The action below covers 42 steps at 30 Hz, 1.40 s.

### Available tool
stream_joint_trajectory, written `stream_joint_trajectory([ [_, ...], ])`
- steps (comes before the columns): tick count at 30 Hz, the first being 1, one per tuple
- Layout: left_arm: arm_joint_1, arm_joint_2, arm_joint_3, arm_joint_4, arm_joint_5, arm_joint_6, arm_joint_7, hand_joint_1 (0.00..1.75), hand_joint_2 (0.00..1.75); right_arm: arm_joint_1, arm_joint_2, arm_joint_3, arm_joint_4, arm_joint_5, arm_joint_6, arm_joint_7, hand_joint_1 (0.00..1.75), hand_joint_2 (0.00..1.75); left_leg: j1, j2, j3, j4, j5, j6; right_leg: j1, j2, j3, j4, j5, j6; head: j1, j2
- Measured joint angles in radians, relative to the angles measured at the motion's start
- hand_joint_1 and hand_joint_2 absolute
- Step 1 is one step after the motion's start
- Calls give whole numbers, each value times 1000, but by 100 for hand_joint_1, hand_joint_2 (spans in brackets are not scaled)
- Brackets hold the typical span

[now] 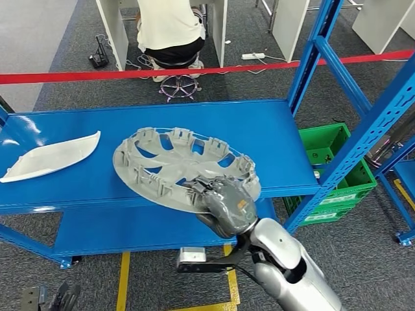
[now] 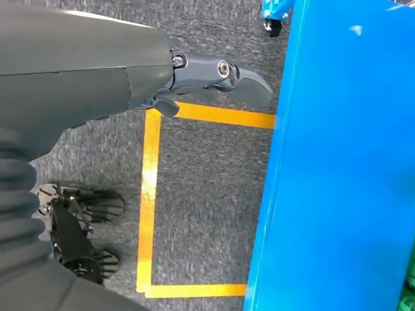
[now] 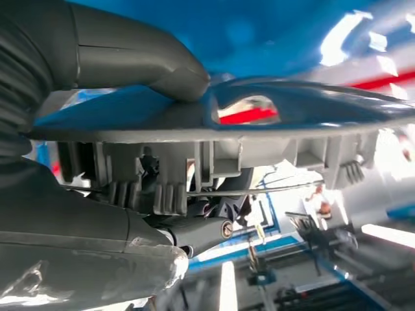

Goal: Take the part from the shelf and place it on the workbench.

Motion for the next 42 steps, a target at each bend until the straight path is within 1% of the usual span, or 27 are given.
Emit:
stream_joint_trajectory([
  [5, -1, -24, 12, -57, -41, -5, -16, 0, 175, 97, 0, -119, -122, -349, 28, -135, 175, 175, -3, -1, -1, 1, -1, 1, -4, -1, -1, -1, 0, 1, 0, 0],
  [12, -7, -45, 12, -110, -55, 4, -22, 0, 175, 167, -1, -222, -221, -481, 42, -191, 175, 175, -12, -1, -3, 6, -1, 12, -13, 0, -2, -2, 3, 12, 0, 0],
  [14, -8, -52, 11, -125, -58, 6, -22, 0, 175, 195, -1, -257, -248, -566, 47, -224, 175, 175, -14, 1, -4, 5, 4, 20, -17, 5, -2, -6, 8, 21, 0, 0],
  [16, -9, -65, 10, -143, -59, 9, -21, 0, 175, 226, 0, -297, -279, -654, 60, -257, 175, 175, -10, 14, 0, -7, 15, 30, -15, -11, -13, 6, -4, 27, 1, 0],
  [18, -4, -81, 11, -163, -61, 11, -17, 0, 175, 265, 0, -342, -307, -724, 78, -282, 175, 175, -6, 32, 2, -18, 23, 38, -10, -52, -50, 89, -62, 29, 5, 0],
  [20, 9, -98, 14, -188, -69, 8, -12, 0, 175, 319, 1, -392, -327, -772, 99, -306, 175, 175, -6, 51, 0, -19, 24, 39, -10, -76, -102, 221, -126, 33, 8, 0],
  [21, 17, -109, 16, -200, -74, 6, -10, 0, 175, 345, 3, -417, -333, -791, 111, -316, 175, 175, -6, 62, -1, -18, 24, 39, -10, -79, -117, 263, -137, 35, 9, 0],
  [22, 22, -119, 18, -213, -82, 3, -7, 0, 175, 367, 6, -441, -337, -805, 124, -324, 175, 175, -5, 74, -2, -17, 24, 38, -10, -83, -115, 267, -129, 37, 9, 0],
  [23, 26, -130, 19, -226, -93, 2, -5, 0, 175, 383, 10, -464, -341, -814, 138, -328, 175, 175, -4, 86, -4, -16, 24, 36, -11, -88, -91, 230, -104, 39, 9, 0],
  [24, 28, -138, 20, -237, -105, 2, -3, 0, 175, 395, 15, -485, -344, -819, 152, -331, 175, 175, -3, 98, -6, -13, 24, 32, -12, -102, -51, 161, -72, 42, 9, 0],
  [25, 29, -145, 21, -247, -119, 4, 0, 0, 175, 404, 21, -504, -349, -818, 166, -332, 175, 175, -4, 108, -8, -9, 24, 27, -10, -123, -10, 92, -51, 43, 10, 0],
  [26, 31, -148, 21, -256, -135, 7, 3, 0, 175, 412, 29, -522, -354, -816, 177, -333, 175, 175, -5, 117, -10, -5, 23, 20, -8, -139, 19, 44, -33, 40, 9, 0],
  [27, 32, -151, 21, -262, -148, 11, 5, 0, 175, 417, 38, -538, -360, -813, 185, -333, 175, 175, -8, 124, -11, 0, 23, 14, -7, -151, 32, 18, -29, 34, 9, 0],
  [28, 33, -153, 21, -267, -161, 15, 7, 0, 175, 422, 46, -554, -367, -809, 191, -333, 175, 175, -10, 132, -12, 4, 24, 8, -5, -150, 30, 16, -30, 25, 8, 0],
  [30, 34, -155, 20, -269, -188, 26, 8, 0, 175, 433, 63, -581, -383, -801, 200, -331, 175, 175, -9, 143, -14, 10, 25, -4, -8, -129, 13, 21, -24, 6, 6, 0],
  [31, 34, -155, 20, -268, -201, 33, 9, 0, 175, 438, 70, -594, -391, -798, 205, -329, 175, 175, -7, 131, -19, 18, 11, -10, -8, -118, 3, 23, -18, -2, 5, 0],
  [32, 34, -154, 20, -266, -212, 41, 9, 0, 175, 442, 79, -605, -400, -795, 211, -327, 175, 175, -4, 110, -28, 42, -18, -16, -9, -107, -7, 23, -9, -10, 5, 0],
  [33, 34, -154, 20, -263, -221, 49, 8, 0, 175, 446, 87, -615, -408, -793, 216, -324, 175, 175, -3, 83, -44, 88, -62, -20, -9, -95, -20, 23, 1, -16, 4, 0],
  [34, 33, -153, 20, -259, -229, 57, 7, 0, 175, 451, 95, -625, -416, -791, 220, -321, 175, 175, -2, 59, -66, 151, -112, -22, -8, -83, -34, 23, 13, -21, 3, 0],
  [35, 32, -153, 20, -251, -236, 64, 6, 0, 175, 455, 102, -635, -424, -789, 224, -319, 175, 175, -2, 47, -86, 218, -155, -21, -7, -69, -49, 23, 24, -23, 3, 0],
  [36, 29, -152, 20, -242, -242, 71, 4, 0, 175, 460, 109, -645, -430, -787, 226, -316, 175, 175, -3, 41, -97, 269, -180, -18, -5, -56, -64, 23, 35, -24, 3, 0],
  [37, 25, -151, 19, -231, -247, 78, 3, 0, 175, 464, 116, -656, -436, -785, 229, -313, 175, 175, -4, 39, -94, 288, -183, -14, -3, -42, -78, 23, 46, -24, 3, 0],
  [38, 19, -149, 19, -219, -252, 85, 1, 0, 175, 465, 122, -667, -441, -784, 231, -311, 175, 175, -5, 36, -73, 271, -168, -7, -2, -29, -91, 23, 57, -23, 3, 0],
  [39, 11, -148, 18, -208, -255, 90, 0, 0, 175, 466, 127, -677, -446, -784, 233, -308, 175, 175, -7, 27, -34, 220, -142, 1, -1, -15, -105, 23, 70, -22, 3, 0],
  [40, 3, -146, 18, -198, -258, 95, -3, 0, 175, 466, 132, -686, -452, -784, 235, -307, 175, 175, -9, 5, 14, 150, -123, 12, -1, -2, -117, 24, 82, -20, 3, 0],
  [41, -4, -143, 17, -188, -262, 98, -5, 0, 175, 467, 137, -693, -457, -784, 238, -305, 175, 175, -10, -19, 58, 82, -110, 18, -1, 10, -128, 23, 95, -16, 4, 0],
  [42, -10, -142, 16, -179, -269, 101, -7, 0, 175, 469, 143, -701, -463, -785, 242, -304, 175, 175, -11, -39, 89, 32, -106, 20, -1, 21, -133, 20, 107, -11, 4, 0],
])
